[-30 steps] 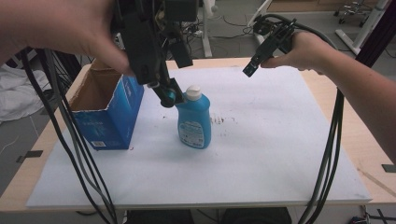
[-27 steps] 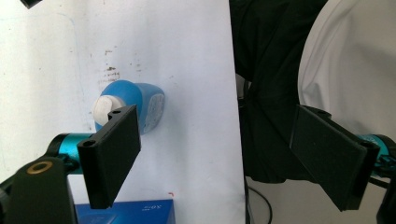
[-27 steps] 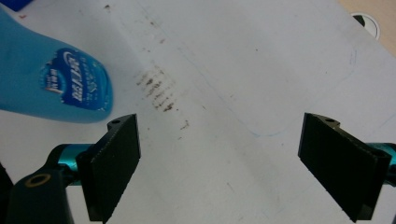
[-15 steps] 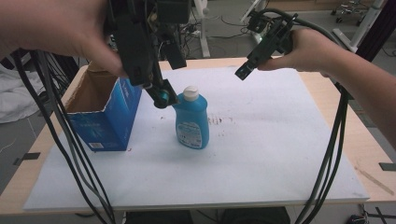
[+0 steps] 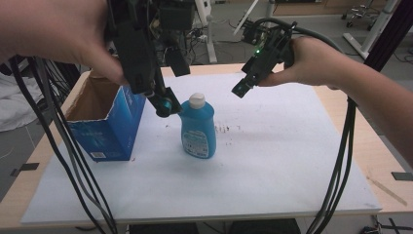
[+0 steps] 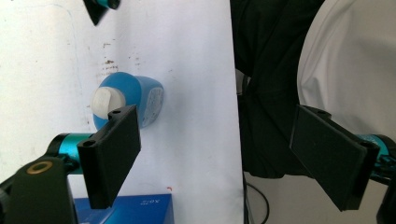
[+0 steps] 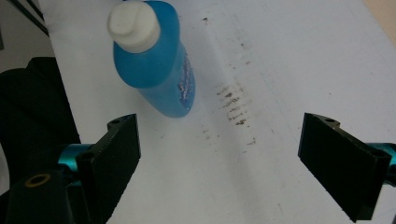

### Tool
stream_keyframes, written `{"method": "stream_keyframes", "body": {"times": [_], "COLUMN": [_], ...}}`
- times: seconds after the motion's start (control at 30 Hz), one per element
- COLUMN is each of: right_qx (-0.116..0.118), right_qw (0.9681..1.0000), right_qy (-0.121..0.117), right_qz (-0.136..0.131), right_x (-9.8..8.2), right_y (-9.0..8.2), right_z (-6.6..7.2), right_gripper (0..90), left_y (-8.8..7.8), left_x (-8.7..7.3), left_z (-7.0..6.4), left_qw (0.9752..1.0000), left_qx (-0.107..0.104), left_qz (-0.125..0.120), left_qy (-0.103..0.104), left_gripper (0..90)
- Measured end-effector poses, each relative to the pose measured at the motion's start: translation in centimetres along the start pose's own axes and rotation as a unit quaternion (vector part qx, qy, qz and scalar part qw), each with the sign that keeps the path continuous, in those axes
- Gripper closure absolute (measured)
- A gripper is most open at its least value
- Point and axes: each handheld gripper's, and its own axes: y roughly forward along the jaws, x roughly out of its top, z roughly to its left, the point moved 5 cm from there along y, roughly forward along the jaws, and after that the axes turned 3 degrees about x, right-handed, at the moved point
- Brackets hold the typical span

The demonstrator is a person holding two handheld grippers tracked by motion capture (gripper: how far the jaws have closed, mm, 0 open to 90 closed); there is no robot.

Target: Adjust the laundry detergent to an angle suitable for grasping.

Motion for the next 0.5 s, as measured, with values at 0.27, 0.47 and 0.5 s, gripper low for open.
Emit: {"method": "stream_keyframes", "body": {"times": [0.27, 0.47, 0.5], "right_qx": [0.010, 0.021, 0.022], "right_qw": [0.9997, 0.9991, 0.9989], "right_qy": [-0.022, -0.034, -0.037], "right_qz": [0.008, 0.013, 0.015], "right_x": [1.1, 1.6, 1.6], "right_y": [1.0, 2.0, 2.1], "right_z": [1.7, 2.7, 2.8], "right_gripper": [12.3, 12.3, 12.3], "left_y": [-0.3, -0.4, -0.3], "left_x": [0.0, 0.0, 0.0], "left_z": [-0.2, -0.3, -0.3], "left_qw": [1.0000, 1.0000, 1.0000], "left_qx": [0.001, 0.002, 0.002], "left_qz": [-0.001, 0.000, -0.001], "left_qy": [0.002, 0.003, 0.002], "left_gripper": [16.5, 16.5, 16.5]}}
